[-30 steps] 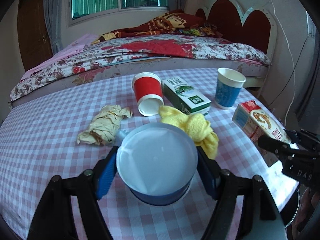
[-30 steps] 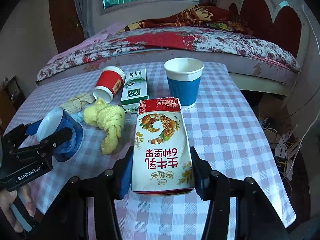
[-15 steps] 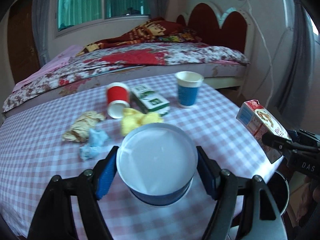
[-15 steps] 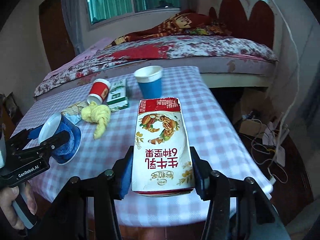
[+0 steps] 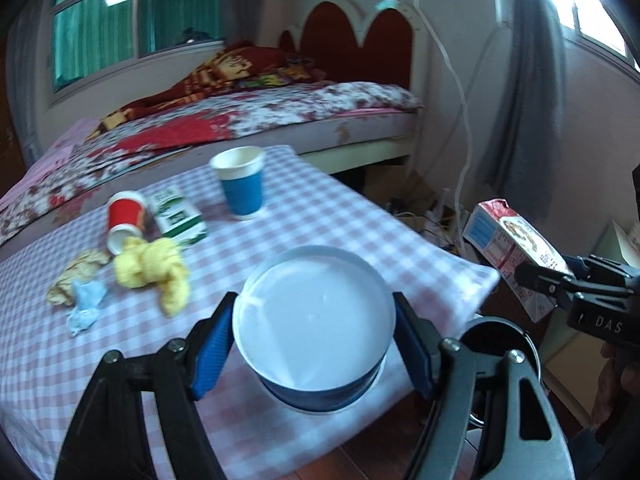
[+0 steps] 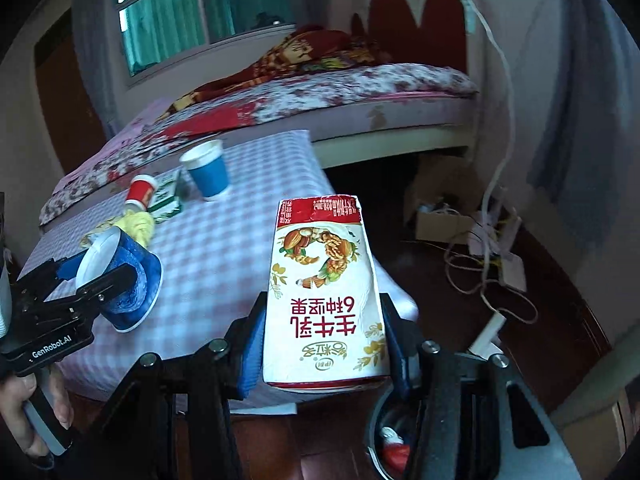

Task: Collect trash
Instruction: 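Carry the blue tin and milk carton to the black bin and release both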

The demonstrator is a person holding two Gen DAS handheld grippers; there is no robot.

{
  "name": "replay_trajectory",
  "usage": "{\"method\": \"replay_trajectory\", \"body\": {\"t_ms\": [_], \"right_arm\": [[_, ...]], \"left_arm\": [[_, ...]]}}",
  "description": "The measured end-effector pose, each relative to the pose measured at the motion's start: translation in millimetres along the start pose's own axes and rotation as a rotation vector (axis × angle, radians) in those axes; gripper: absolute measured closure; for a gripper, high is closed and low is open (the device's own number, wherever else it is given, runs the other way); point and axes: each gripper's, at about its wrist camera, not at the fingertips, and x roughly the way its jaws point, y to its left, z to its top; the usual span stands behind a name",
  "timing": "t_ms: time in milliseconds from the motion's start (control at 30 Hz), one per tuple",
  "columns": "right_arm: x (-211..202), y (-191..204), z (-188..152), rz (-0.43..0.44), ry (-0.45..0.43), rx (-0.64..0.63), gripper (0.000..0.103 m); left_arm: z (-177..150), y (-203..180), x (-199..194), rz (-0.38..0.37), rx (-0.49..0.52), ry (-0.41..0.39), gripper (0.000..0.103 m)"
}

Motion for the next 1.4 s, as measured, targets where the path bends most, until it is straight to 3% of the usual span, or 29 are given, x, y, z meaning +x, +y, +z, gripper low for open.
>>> {"method": "replay_trajectory", "body": {"t_ms": [400, 633, 833, 1100, 1200, 1400], "right_arm": [[-27.0, -71.0, -35.1, -0.077, 0.025, 0.063, 0.05], [-45.6, -113.1, -58.9, -0.088, 0.024, 0.101, 0.05], [-47.3, -144.2, -81.9, -0.086, 0.08, 0.114, 0.05], [-25.4, -181.3, -113.1, -0.098, 0.186, 0.14, 0.05], [-18.7, -192.6, -121.6, -0.064, 0.213, 0.182, 0.05], [-0.9, -201.6, -133.3, -0.009, 0.263, 0.205, 0.049]], "left_arm": [[-5.5, -90.1, -0.8, -0.144, 0.096, 0.007, 0.029], [-16.6, -148.5, 9.8, -0.253, 0.161, 0.04, 0.029], [-34.9, -190.9, 35.7, -0.362, 0.193, 0.115, 0.029], [-52.1, -213.1, 75.0, -0.422, 0.178, 0.227, 0.029], [-62.0, -218.9, 89.0, -0.428, 0.194, 0.275, 0.029], [-72.7, -216.5, 110.1, -0.499, 0.124, 0.35, 0.028]]}}
